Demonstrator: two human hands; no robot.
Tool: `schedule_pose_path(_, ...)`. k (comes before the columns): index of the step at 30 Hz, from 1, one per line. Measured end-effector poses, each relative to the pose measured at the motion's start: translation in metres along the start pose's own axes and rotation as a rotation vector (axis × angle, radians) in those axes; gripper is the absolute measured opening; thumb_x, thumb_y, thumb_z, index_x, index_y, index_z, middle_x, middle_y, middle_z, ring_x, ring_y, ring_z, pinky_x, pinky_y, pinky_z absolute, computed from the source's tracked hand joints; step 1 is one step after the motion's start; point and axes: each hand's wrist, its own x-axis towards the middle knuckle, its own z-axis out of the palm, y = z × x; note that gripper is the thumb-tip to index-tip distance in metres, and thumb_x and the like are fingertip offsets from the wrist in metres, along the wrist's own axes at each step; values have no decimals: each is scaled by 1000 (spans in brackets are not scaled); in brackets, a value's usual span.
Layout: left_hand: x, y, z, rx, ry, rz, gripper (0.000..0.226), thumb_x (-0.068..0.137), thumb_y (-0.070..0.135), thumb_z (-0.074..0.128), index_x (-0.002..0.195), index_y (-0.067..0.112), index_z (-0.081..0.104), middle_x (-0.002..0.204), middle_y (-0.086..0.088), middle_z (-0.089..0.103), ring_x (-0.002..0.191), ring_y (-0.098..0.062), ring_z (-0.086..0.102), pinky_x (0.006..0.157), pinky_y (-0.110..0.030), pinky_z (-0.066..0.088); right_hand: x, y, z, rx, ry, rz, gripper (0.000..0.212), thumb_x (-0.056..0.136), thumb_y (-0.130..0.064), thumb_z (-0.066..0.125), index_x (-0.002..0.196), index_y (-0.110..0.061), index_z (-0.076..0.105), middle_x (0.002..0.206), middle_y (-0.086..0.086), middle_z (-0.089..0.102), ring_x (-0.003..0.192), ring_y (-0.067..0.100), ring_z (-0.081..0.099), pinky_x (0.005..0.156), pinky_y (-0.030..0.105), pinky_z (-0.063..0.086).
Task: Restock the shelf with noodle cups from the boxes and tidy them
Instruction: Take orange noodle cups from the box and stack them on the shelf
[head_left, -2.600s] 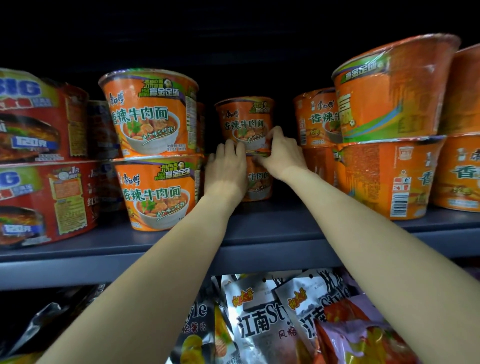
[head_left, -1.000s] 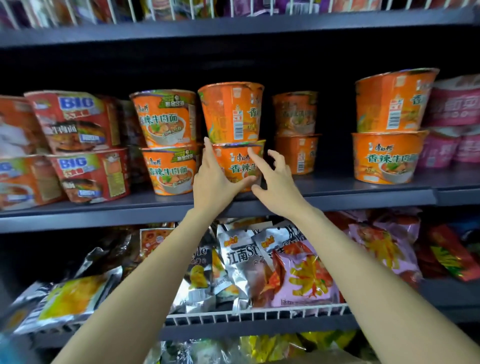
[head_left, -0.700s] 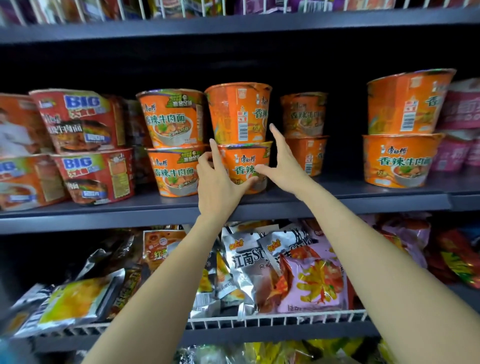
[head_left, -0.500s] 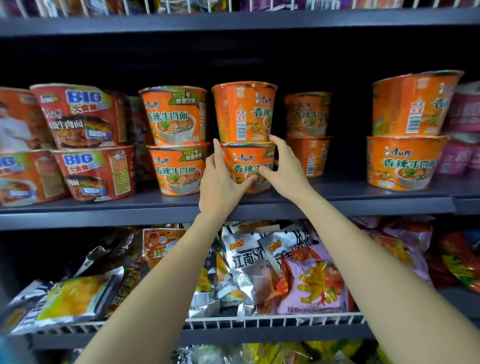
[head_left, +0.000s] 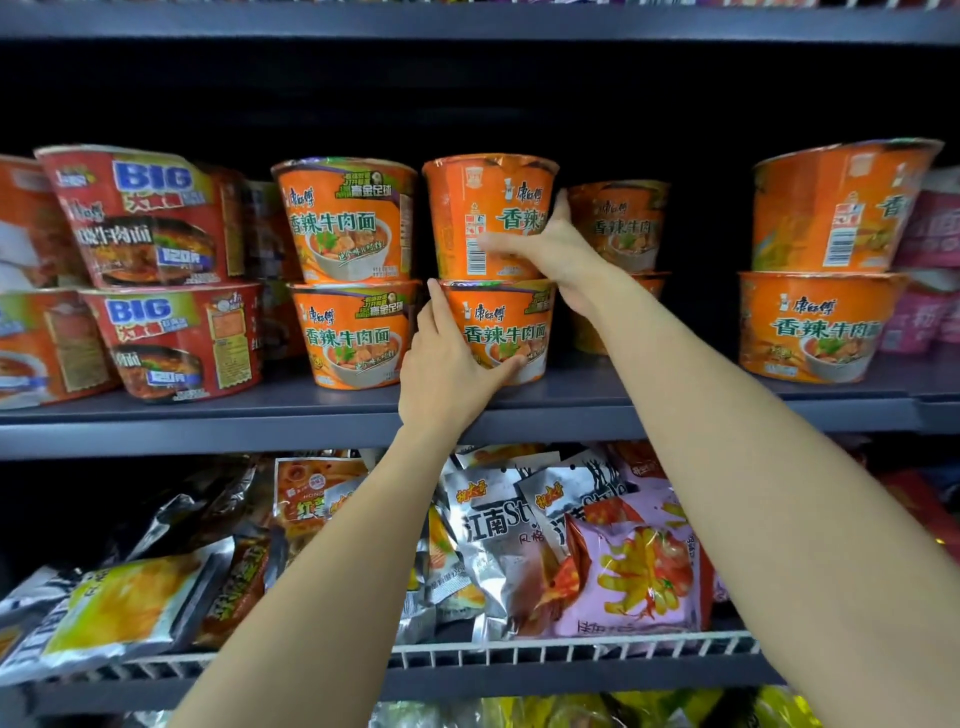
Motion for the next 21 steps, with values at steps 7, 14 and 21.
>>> schedule_pose_path(7, 0, 0, 0, 7, 17, -3, 114, 74, 61, 67, 150, 10, -1, 147, -11, 29, 124, -29, 46, 90, -41, 45, -13, 8, 34, -625, 458, -104, 124, 66, -75, 63, 151, -26, -13, 139, 20, 39, 127, 36, 43, 105, 54, 29)
schedule_pose_path(14, -1, -1, -1, -10, 31, -2, 115, 71, 62, 69, 150, 10, 2, 142, -11, 34, 121, -29, 48, 91, -39, 45, -13, 21, 18, -243, 291, -189, 110, 74, -42, 72, 150, -32, -7, 145, 8, 39, 131, 30, 40, 110, 57, 24)
schedule_pose_path(21, -1, -1, -2, -5, 64, -5, 114, 70, 62, 69, 150, 11, 6, 140, -11, 37, 122, -27, 46, 94, -37, 42, -16, 21, 24, -182, 336, -238, 105, 71, -33, 80, 149, -30, 9, 140, 9, 44, 121, 24, 51, 98, 48, 46)
